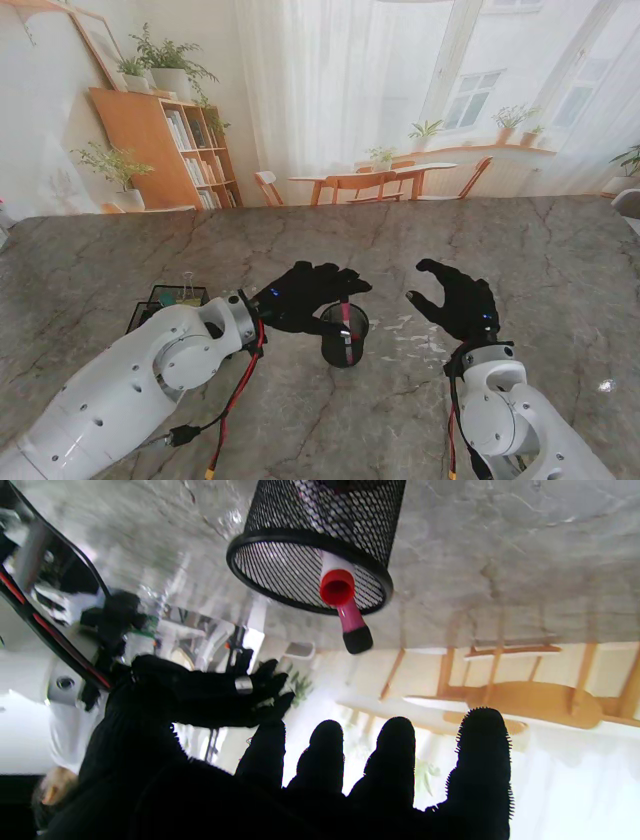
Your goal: Organize desk stationery
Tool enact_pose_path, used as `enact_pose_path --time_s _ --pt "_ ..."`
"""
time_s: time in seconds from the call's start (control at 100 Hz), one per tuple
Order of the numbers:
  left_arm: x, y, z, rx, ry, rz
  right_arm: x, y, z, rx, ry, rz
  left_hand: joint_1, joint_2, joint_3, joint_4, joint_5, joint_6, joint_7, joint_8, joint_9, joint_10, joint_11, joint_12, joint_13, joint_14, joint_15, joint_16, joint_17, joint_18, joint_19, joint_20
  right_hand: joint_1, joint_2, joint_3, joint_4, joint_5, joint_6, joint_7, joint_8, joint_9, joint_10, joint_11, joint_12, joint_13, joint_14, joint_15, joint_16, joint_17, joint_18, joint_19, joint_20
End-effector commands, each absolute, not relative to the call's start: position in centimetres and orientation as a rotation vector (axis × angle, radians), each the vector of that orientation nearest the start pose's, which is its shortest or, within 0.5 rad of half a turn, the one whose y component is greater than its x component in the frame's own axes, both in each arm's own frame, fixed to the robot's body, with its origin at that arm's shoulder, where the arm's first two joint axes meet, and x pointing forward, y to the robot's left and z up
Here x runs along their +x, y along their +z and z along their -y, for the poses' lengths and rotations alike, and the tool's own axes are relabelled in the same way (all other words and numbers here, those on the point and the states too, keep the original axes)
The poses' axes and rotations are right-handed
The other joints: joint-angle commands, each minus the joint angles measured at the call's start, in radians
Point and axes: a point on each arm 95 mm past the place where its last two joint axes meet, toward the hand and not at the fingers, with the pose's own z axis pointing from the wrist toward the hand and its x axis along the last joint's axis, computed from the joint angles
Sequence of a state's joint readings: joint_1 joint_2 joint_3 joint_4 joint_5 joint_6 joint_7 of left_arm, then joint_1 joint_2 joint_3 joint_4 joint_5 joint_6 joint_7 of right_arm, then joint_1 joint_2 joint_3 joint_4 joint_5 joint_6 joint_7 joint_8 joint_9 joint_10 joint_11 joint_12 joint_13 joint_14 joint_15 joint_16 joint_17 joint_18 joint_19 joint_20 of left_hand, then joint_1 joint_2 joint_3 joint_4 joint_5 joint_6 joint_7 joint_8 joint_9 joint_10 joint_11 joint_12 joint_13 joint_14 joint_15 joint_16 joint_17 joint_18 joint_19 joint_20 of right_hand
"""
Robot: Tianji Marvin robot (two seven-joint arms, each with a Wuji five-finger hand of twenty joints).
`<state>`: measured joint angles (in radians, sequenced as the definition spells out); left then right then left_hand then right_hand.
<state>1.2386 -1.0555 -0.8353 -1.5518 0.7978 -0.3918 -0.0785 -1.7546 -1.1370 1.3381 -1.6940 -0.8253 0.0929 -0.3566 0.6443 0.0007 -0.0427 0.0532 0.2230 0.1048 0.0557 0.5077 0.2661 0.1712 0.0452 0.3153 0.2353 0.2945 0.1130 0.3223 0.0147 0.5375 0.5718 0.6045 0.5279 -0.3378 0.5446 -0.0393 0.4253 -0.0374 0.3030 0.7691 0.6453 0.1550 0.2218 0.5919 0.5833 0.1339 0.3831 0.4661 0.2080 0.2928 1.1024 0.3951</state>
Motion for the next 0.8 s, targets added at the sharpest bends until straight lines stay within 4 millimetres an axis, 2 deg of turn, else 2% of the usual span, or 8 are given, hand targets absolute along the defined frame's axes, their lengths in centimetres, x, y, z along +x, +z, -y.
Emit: enact_pose_path --time_s 0.0,0.23,0.49,0.65,0.79 --pt "41.0 -28.8 12.6 -0.743 -1.912 -2.048 36.1 -31.9 3.7 1.344 1.586 -0.992 -0.047 -0.022 0.009 -0.074 -0.023 -0.037 0.003 0.002 -0.043 0.003 -0.012 -0.014 -0.051 0.015 -0.017 -0.013 -0.027 0.049 -0.032 -0.033 -0.018 0.01 0.002 0.035 0.01 -0.025 -0.002 0.016 0.013 -0.003 0.001 0.016 -0.008 -0.011 0.001 0.01 -0.016 0.017 0.013 0.021" --pt "42.4 -29.5 14.1 -0.611 -1.816 -2.205 36.2 -31.9 3.6 1.349 1.598 -0.99 -0.043 -0.037 0.014 -0.073 -0.024 -0.075 0.011 0.014 -0.075 0.001 -0.013 -0.013 -0.068 0.024 -0.011 -0.021 -0.02 0.065 -0.024 -0.048 -0.018 0.013 0.0 0.035 0.016 -0.025 0.001 0.015 0.018 -0.002 0.002 0.019 -0.005 -0.011 0.0 0.012 -0.016 0.024 0.01 0.03" --pt "43.2 -31.1 15.3 -0.577 -1.732 -2.336 36.3 -31.9 3.5 1.358 1.607 -0.985 -0.048 -0.048 0.013 -0.075 0.0 -0.111 0.025 0.032 -0.083 -0.007 -0.01 -0.007 -0.043 0.035 0.002 -0.023 -0.002 0.066 0.004 -0.053 -0.019 0.015 -0.002 0.035 0.018 -0.026 0.002 0.013 0.022 -0.002 0.004 0.022 -0.002 -0.012 0.003 0.014 -0.015 0.03 0.009 0.037" --pt "43.0 -31.9 15.3 -0.579 -1.697 -2.383 36.4 -31.9 3.5 1.361 1.608 -0.977 -0.027 -0.081 0.017 -0.073 0.014 -0.117 0.038 0.056 -0.068 -0.01 0.001 0.011 0.013 0.037 0.031 -0.006 0.04 0.062 0.085 -0.031 -0.019 0.018 -0.003 0.036 0.023 -0.026 0.005 0.013 0.026 -0.001 0.006 0.024 0.0 -0.012 0.006 0.016 -0.014 0.032 0.011 0.041" --pt "42.9 -32.5 15.0 -0.573 -1.662 -2.41 36.5 -31.9 3.5 1.362 1.61 -0.967 0.027 -0.118 0.02 -0.068 0.021 -0.12 0.047 0.086 -0.054 -0.013 0.011 0.044 0.064 0.019 0.07 0.049 0.091 0.027 0.177 0.008 -0.02 0.02 -0.004 0.036 0.026 -0.025 0.007 0.013 0.029 -0.001 0.007 0.025 -0.001 -0.011 0.008 0.017 -0.015 0.034 0.011 0.043"
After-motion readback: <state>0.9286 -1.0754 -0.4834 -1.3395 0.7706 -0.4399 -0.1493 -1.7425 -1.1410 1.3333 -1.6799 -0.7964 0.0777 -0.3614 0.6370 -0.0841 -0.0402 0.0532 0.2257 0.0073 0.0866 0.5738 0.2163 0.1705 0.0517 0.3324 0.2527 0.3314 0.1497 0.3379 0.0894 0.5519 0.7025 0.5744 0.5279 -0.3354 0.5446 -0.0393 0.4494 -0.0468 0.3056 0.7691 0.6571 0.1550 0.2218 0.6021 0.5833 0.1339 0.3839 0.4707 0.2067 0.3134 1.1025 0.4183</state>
